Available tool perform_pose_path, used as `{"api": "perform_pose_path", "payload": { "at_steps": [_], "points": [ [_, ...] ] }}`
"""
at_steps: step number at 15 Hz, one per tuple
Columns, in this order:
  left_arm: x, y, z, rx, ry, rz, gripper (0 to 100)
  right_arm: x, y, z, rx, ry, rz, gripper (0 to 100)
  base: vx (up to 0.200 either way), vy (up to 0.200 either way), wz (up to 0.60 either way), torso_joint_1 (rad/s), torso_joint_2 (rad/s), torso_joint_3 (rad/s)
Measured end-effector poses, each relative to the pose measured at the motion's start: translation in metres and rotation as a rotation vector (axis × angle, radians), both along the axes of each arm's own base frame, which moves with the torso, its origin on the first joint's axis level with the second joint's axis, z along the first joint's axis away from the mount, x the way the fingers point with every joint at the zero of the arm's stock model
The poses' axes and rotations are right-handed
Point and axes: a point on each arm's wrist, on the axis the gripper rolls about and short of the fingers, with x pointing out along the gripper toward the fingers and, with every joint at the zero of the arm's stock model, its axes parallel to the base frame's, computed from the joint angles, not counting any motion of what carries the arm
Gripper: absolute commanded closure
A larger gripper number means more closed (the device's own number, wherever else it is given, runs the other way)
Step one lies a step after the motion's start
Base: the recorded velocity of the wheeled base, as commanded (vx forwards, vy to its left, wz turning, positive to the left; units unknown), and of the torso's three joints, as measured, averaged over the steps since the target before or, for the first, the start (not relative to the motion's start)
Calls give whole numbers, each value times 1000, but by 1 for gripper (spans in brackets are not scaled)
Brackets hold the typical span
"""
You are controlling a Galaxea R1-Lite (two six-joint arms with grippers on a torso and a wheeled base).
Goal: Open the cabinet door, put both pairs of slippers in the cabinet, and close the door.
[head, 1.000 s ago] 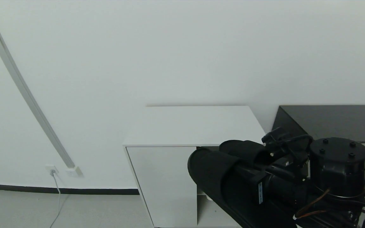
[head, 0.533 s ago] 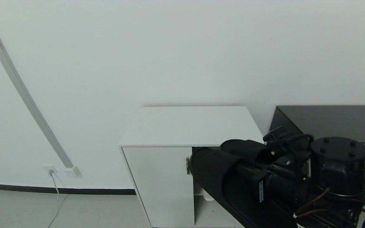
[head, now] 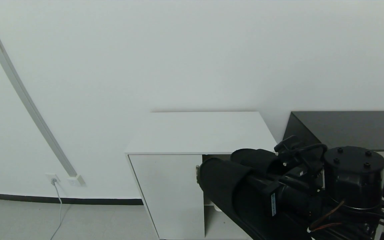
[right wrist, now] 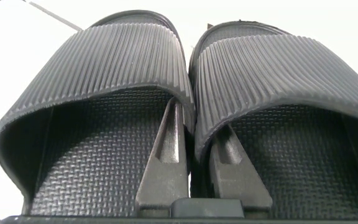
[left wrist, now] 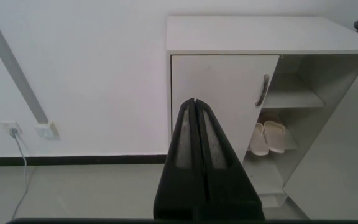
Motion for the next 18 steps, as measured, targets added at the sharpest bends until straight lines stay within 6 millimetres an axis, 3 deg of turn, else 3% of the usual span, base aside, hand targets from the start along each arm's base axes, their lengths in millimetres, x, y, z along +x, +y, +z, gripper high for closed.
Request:
{"api": "perform_pose_path", "payload": {
  "at_steps": [6, 18],
  "points": [
    [0, 0, 0, 0, 0, 0, 100, 1, 1, -2, -4, 5, 1, 100, 0, 0, 0, -72, 157, 84],
    [0, 0, 0, 0, 0, 0, 100, 1, 2, -8, -2, -3, 1, 100, 0, 0, 0, -195, 448, 253]
  ]
}}
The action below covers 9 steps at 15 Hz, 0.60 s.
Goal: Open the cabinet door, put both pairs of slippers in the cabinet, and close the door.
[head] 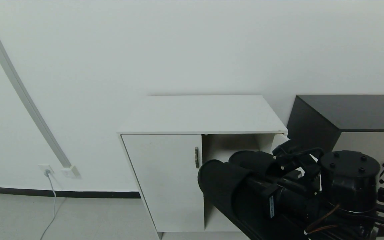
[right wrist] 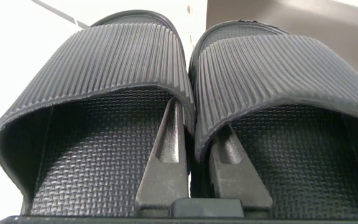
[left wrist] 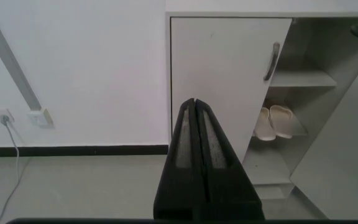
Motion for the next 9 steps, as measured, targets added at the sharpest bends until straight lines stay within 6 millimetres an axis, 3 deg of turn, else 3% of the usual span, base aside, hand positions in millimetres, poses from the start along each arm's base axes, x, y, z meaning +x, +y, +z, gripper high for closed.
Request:
{"api": "perform_pose_path", "payload": {
  "at_steps": [9],
  "points": [
    [0, 0, 0, 0, 0, 0, 100, -1, -1, -3, 3, -2, 0, 100, 0, 0, 0, -203, 520, 315]
  ]
}}
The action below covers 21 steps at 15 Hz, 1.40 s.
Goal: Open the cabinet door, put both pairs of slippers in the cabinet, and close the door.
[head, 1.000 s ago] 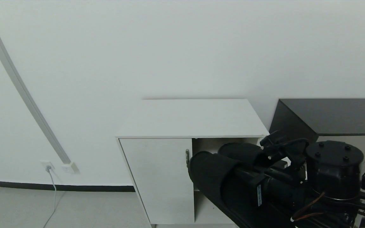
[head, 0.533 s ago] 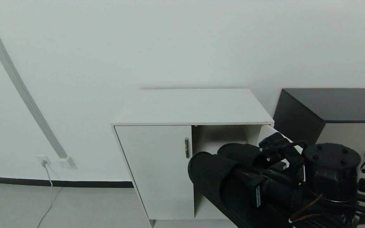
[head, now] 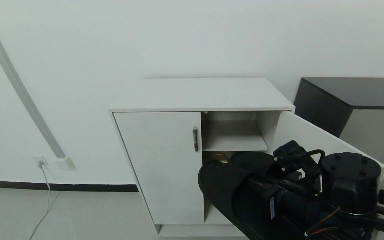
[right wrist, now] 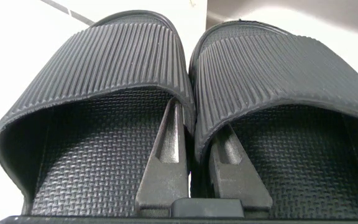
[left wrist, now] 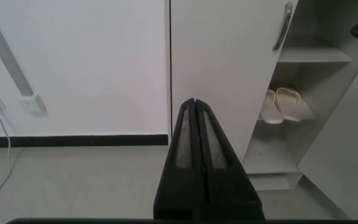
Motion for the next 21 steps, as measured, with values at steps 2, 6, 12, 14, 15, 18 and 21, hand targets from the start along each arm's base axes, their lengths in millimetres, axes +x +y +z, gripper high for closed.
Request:
{"api": "perform_pose_path", "payload": {
  "at_steps": [2, 6, 12, 14, 15, 18, 21],
  "points": [
    [0, 0, 0, 0, 0, 0, 100, 0, 0, -1, -2, 2, 2, 100, 0, 0, 0, -168, 493, 317],
    [0, 0, 0, 0, 0, 0, 100, -1, 0, -3, -7, 6, 4, 100, 0, 0, 0, -147, 483, 327],
    [0, 0, 0, 0, 0, 0, 100, -1, 0, -7, -18, 18, 7, 100, 0, 0, 0, -100, 458, 352],
    [0, 0, 0, 0, 0, 0, 100, -2, 0, -7, -20, 19, 7, 100, 0, 0, 0, -36, 442, 395],
    [0, 0, 0, 0, 0, 0, 100, -2, 0, -8, -22, 21, 8, 100, 0, 0, 0, -27, 432, 398],
    [0, 0, 0, -1, -1, 0, 100, -2, 0, -9, -27, 24, 11, 100, 0, 0, 0, 2, 133, 120],
    [0, 0, 0, -1, 0, 0, 100, -3, 0, -10, -29, 26, 12, 100, 0, 0, 0, -1, 9, 19]
  ]
}}
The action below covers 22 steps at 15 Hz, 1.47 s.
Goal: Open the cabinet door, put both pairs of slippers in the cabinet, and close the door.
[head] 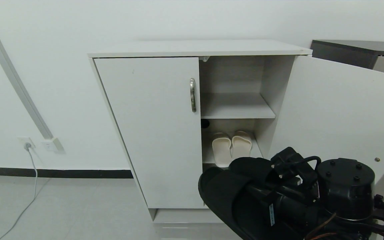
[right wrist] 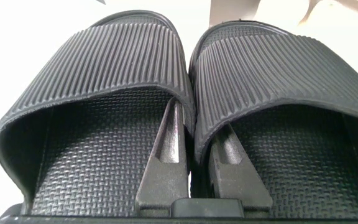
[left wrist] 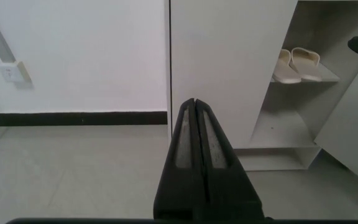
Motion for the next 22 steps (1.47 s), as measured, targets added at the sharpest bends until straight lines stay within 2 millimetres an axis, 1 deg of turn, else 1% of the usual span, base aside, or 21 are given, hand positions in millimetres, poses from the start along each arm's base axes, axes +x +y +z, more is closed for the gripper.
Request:
{"api": "perform_pose_path", "payload": {
  "at_steps": [3, 10, 12, 19, 20, 22],
  "points": [
    [0, 0, 0, 0, 0, 0, 100, 0, 0, -1, -3, 2, 1, 100, 0, 0, 0, -2, 121, 93],
    [0, 0, 0, 0, 0, 0, 100, 0, 0, 0, -2, 1, 1, 100, 0, 0, 0, -1, 2, 9],
    [0, 0, 0, 0, 0, 0, 100, 0, 0, 0, -2, 2, 2, 100, 0, 0, -600, 5, -7, -2],
    [0, 0, 0, 1, 0, 0, 100, 1, 3, -2, 3, -4, 4, 100, 0, 0, 0, 0, 0, 0],
    [0, 0, 0, 1, 0, 0, 100, 3, 4, -3, 5, -17, -21, 100, 0, 0, 0, 0, 0, 0],
    [0, 0, 0, 1, 0, 0, 100, 12, 14, 0, -5, -59, -147, 100, 0, 0, 0, 0, 0, 0]
  ]
}}
